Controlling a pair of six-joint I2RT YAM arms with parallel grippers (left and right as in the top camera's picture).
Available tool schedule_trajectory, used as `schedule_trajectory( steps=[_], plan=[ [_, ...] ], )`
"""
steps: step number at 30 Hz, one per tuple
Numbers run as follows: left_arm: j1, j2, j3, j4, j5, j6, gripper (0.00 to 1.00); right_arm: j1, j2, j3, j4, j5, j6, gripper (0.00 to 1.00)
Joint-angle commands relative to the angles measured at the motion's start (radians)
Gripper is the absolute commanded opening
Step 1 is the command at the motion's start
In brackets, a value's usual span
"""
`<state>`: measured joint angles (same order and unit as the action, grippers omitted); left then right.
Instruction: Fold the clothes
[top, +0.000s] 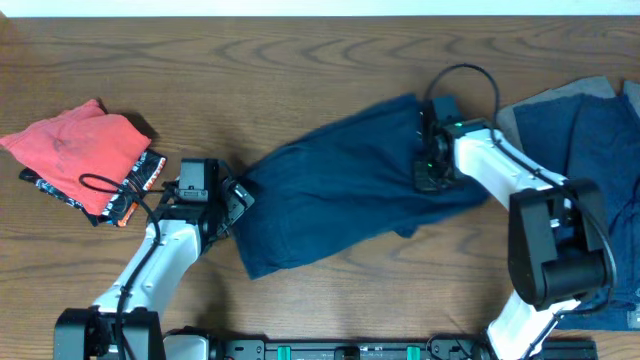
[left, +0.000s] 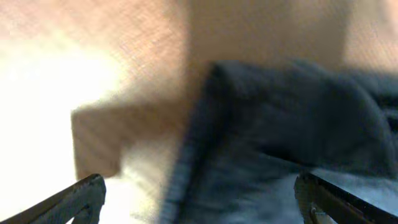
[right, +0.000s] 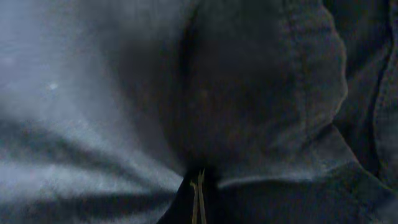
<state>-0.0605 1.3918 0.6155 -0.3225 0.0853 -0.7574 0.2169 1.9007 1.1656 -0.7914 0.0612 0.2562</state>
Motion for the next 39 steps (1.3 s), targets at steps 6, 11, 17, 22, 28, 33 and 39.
schedule_trajectory(
  steps=[6, 11, 17, 22, 28, 33, 39],
  plan=[
    [0.005, 0.005, 0.0, 0.092, 0.181, 0.146, 0.98, -0.061, -0.134, -0.021, -0.077, 0.114, 0.109, 0.06],
    [0.003, 0.053, 0.0, 0.098, 0.249, 0.182, 0.98, -0.061, -0.206, -0.021, -0.062, 0.107, 0.108, 0.26],
    [0.002, 0.188, 0.0, 0.133, 0.378, 0.182, 0.8, -0.061, -0.304, -0.021, -0.047, 0.041, 0.068, 0.32],
    [0.002, 0.246, 0.0, 0.129, 0.477, 0.2, 0.1, -0.061, -0.328, -0.021, -0.039, 0.035, 0.061, 0.39],
    [0.032, 0.202, 0.058, -0.009, 0.451, 0.276, 0.06, -0.063, -0.327, -0.021, -0.031, -0.063, -0.023, 0.38],
    [0.093, 0.157, 0.228, -0.212, 0.362, 0.31, 0.06, -0.059, -0.327, -0.021, -0.029, -0.243, -0.187, 0.32],
    [0.114, 0.154, 0.477, -0.543, 0.367, 0.313, 0.06, 0.01, -0.314, -0.021, -0.027, -0.462, -0.377, 0.12]
  ],
)
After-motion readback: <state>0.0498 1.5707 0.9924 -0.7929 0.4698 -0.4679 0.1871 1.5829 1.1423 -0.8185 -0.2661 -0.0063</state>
